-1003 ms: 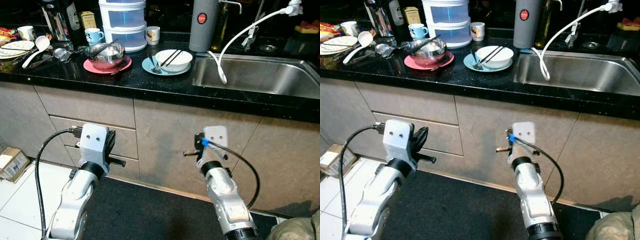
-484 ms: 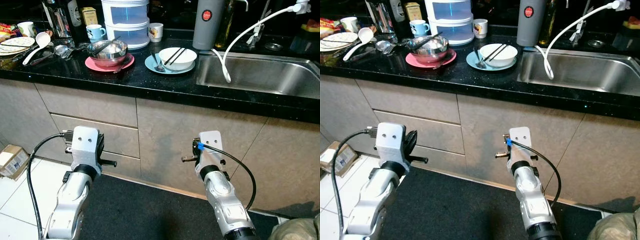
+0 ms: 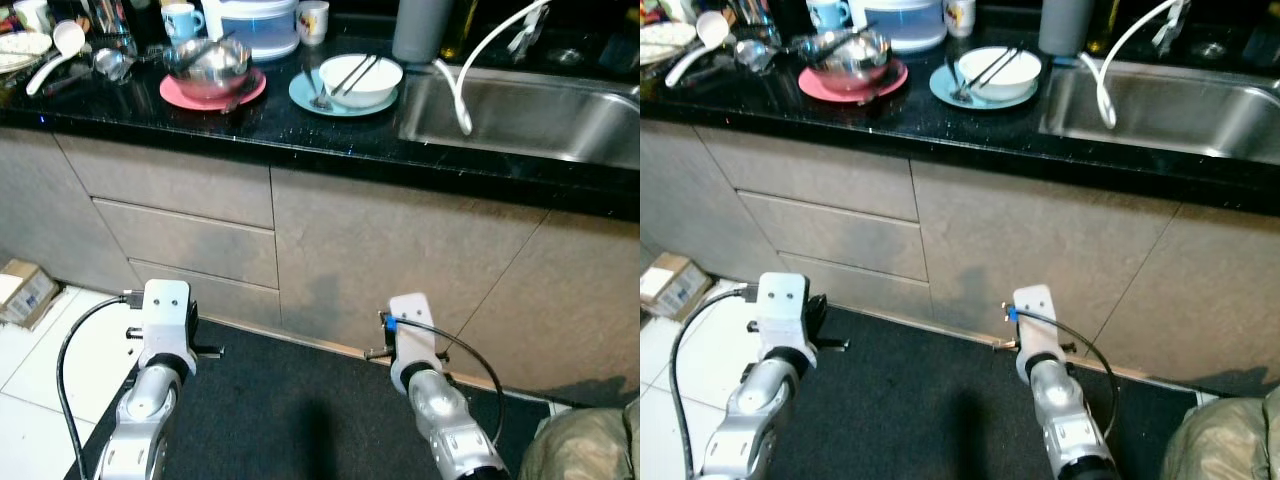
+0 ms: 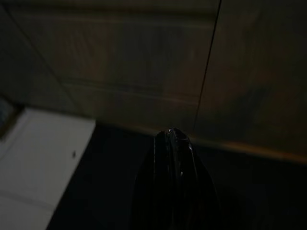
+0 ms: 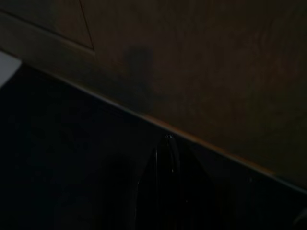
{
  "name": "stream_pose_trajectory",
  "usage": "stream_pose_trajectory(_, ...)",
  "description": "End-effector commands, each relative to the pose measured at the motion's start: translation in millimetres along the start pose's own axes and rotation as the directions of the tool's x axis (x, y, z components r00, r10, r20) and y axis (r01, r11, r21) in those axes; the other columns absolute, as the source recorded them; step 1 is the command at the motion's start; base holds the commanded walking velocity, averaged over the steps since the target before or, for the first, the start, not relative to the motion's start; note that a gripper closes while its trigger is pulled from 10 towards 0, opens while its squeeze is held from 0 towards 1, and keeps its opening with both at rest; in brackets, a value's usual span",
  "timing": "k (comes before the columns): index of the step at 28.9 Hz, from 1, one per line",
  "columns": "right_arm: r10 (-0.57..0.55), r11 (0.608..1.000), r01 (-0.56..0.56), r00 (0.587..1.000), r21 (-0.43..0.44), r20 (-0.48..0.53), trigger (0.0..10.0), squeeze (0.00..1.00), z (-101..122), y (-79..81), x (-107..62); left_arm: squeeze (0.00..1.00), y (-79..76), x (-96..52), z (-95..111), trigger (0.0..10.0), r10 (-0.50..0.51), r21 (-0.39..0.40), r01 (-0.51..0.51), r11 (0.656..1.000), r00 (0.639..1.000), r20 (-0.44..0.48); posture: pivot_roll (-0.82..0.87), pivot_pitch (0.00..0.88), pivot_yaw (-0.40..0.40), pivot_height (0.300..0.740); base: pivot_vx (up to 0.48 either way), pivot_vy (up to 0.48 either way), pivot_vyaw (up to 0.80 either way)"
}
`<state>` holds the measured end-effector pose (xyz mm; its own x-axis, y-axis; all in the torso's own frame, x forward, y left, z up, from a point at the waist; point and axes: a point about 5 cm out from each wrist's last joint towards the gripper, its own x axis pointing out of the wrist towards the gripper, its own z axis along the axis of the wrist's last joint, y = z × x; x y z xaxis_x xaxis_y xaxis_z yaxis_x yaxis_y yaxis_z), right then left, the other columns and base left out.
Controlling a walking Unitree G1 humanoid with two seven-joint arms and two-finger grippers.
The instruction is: Kitchen organization
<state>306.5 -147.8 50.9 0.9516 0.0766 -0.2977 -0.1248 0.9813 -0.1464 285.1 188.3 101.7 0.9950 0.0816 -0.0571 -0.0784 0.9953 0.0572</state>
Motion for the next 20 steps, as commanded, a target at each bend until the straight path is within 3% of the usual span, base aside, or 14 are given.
stream_pose_trajectory(1, 0.001, 1.0, -0.002, 0.999, -0.015, -0.035, 10.0, 0.0, -13, 0.1, -4.4, 0.0, 1.1, -7.1, -21, 10.0, 0.011, 0.016, -0.009, 1.0, 0.997, -0.074, -0.01, 0.355, -0.007, 0.74, 0.0, 0.0, 0.0)
stream_pose_trajectory(8, -0.002, 1.0, 0.0, 0.997, -0.023, -0.076, 10.0, 0.0, -30, 1.3, -16.2, 0.0, -2.2, -21.6, -41, 10.0, 0.013, 0.017, -0.011, 1.0, 0.991, -0.131, -0.03, 0.421, -0.011, 0.74, 0.0, 0.0, 0.0)
stream_pose_trajectory(11, 0.023, 0.999, -0.028, 0.995, -0.043, -0.099, 10.0, 0.0, -42, 5.5, -25.0, 0.0, -10.9, -31.5, -51, 10.0, -0.004, 0.027, 0.009, 1.0, 0.986, -0.164, -0.03, 0.46, -0.026, 0.74, 0.0, 0.0, 0.0)
stream_pose_trajectory(17, 0.024, 0.999, -0.029, 0.994, -0.04, -0.106, 10.0, 0.0, -46, 7.3, -28.1, 0.0, -13.1, -37.7, -55, 10.0, -0.008, 0.023, 0.012, 1.0, 0.985, -0.171, -0.03, 0.456, -0.021, 0.74, 0.0, 0.0, 0.0)
stream_pose_trajectory(20, 0.017, 0.999, -0.02, 0.996, -0.031, -0.09, 10.0, 0.0, -41, 8.6, -22.5, 0.0, -11.3, -32.9, -52, 10.0, -0.005, 0.029, 0.01, 1.0, 0.987, -0.16, -0.02, 0.389, -0.006, 0.74, 0.0, 0.0, 0.0)
